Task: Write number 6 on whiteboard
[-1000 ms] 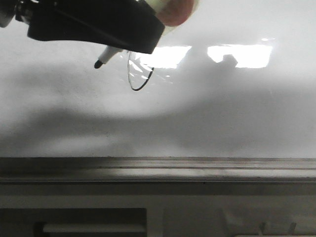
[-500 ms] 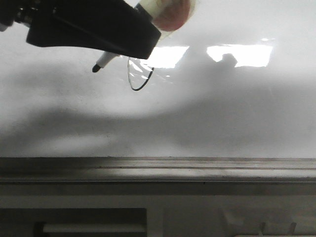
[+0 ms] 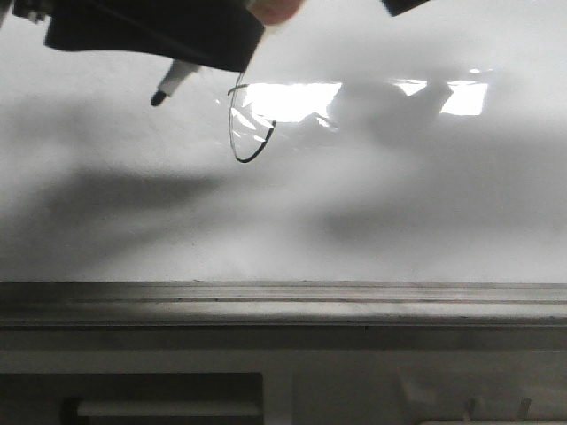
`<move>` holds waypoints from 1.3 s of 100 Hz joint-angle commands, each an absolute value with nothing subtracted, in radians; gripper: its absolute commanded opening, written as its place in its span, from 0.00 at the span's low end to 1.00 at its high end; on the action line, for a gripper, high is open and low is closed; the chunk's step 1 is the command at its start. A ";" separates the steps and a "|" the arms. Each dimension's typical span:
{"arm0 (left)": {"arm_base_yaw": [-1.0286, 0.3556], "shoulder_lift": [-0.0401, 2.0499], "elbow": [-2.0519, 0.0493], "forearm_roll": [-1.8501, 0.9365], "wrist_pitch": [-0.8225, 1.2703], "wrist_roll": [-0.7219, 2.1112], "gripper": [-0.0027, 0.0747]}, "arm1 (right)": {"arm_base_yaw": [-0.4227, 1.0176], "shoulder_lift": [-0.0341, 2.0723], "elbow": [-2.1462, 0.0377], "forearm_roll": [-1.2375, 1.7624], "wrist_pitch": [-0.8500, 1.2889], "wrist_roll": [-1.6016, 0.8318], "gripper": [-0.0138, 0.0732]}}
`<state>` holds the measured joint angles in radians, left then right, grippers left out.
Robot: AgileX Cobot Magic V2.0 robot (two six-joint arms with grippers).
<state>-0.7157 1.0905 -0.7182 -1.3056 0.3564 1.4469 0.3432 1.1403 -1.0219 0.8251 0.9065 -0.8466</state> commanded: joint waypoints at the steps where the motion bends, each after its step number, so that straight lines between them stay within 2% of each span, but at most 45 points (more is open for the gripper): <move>1: -0.716 1.018 -0.717 -1.351 0.251 1.364 0.01 | 0.268 1.096 -1.050 0.861 0.922 -0.847 0.74; 13: -0.716 0.936 -0.646 -1.473 0.105 1.306 0.01 | 0.159 1.070 -1.050 0.863 0.987 -0.836 0.74; 29: -0.716 0.914 -0.596 -1.744 -0.078 1.306 0.01 | 0.135 1.048 -1.050 0.873 1.009 -0.834 0.74; 63: -0.716 1.082 -0.659 -1.753 -0.112 1.306 0.01 | 0.135 1.048 -1.050 0.910 1.024 -0.834 0.74; 98: -0.716 1.088 -0.667 -1.733 -0.140 1.306 0.02 | 0.135 1.048 -1.050 0.908 1.035 -0.834 0.74; 110: -0.716 1.088 -0.667 -1.725 -0.137 1.306 0.14 | 0.135 1.048 -1.050 0.908 1.035 -0.834 0.74; 130: -0.716 1.088 -0.667 -1.725 -0.155 1.306 0.50 | 0.135 1.048 -1.050 0.908 1.035 -0.834 0.74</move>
<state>-0.7157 1.0975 -0.6382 -1.7353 -0.1202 1.3132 0.1426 1.0686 -1.0219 0.8552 1.0553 -0.8343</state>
